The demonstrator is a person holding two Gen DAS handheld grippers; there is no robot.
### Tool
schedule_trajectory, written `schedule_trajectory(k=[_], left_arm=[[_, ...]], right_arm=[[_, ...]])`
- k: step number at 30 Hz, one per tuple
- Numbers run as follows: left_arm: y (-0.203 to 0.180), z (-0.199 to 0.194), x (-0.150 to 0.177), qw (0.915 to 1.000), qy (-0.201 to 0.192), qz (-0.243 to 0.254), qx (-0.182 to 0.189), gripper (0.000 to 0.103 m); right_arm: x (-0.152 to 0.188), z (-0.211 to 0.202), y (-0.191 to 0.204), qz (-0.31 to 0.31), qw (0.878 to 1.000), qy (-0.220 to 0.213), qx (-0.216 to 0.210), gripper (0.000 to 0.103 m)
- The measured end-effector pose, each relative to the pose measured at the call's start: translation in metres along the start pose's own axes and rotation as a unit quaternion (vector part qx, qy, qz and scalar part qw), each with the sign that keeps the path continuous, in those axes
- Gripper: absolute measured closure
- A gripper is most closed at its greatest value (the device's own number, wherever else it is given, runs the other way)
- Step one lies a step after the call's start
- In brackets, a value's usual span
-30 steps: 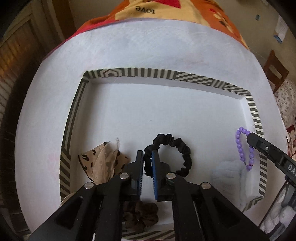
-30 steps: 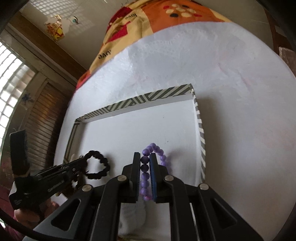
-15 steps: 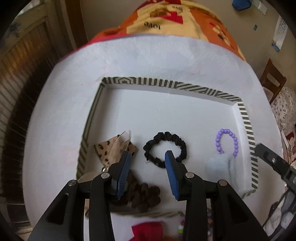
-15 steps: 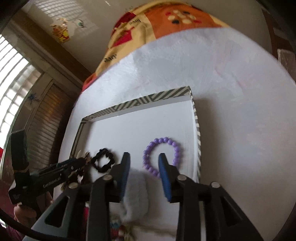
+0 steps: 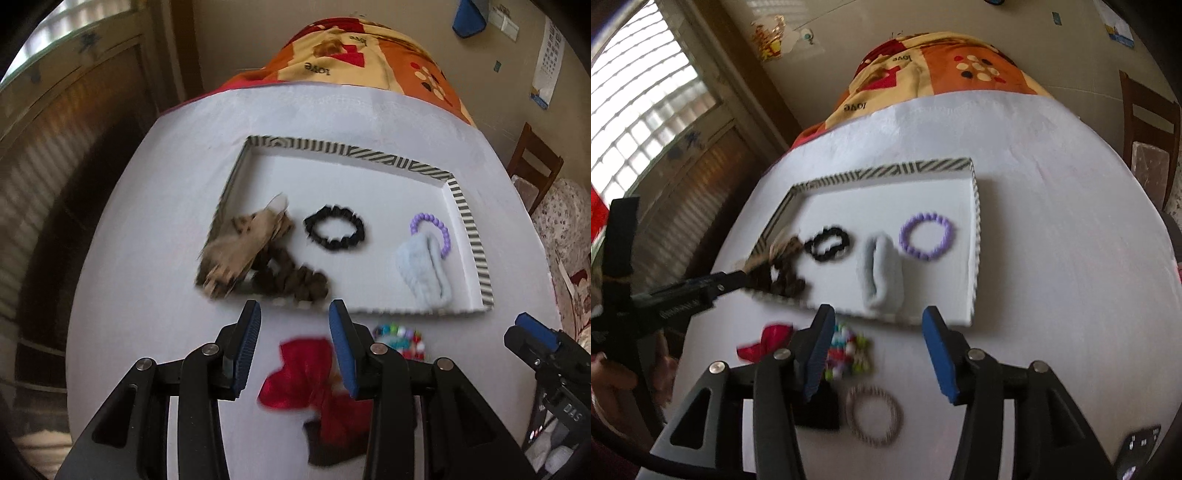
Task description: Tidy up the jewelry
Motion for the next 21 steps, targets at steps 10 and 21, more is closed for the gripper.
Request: schedule_trajectory(k=[10,21], left_arm=[[0.02,-0.034,0.052,0.9995,-0.001,-0.027,-0.015,0.087],[0.014,-0.044,0.076,0.999,-0.005,-0.04,-0.021,0.087]], right_arm=[[0.039,-0.021,0.0,-0.025,1.0,0.01,-0.002,0.05],[0.053,-0.035,0.008,-0.047,0.999,0.007,-0.008,0.046]])
Point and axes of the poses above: each gripper's, at about its wrist camera, not at the fingertips, and z roughly the way its jaws point, y to its left, x to its underside, the point moved 6 cm from there along z, roughly the way its jaws point, and after that the axes turned 13 degrees about x, right-handed, at the moved point
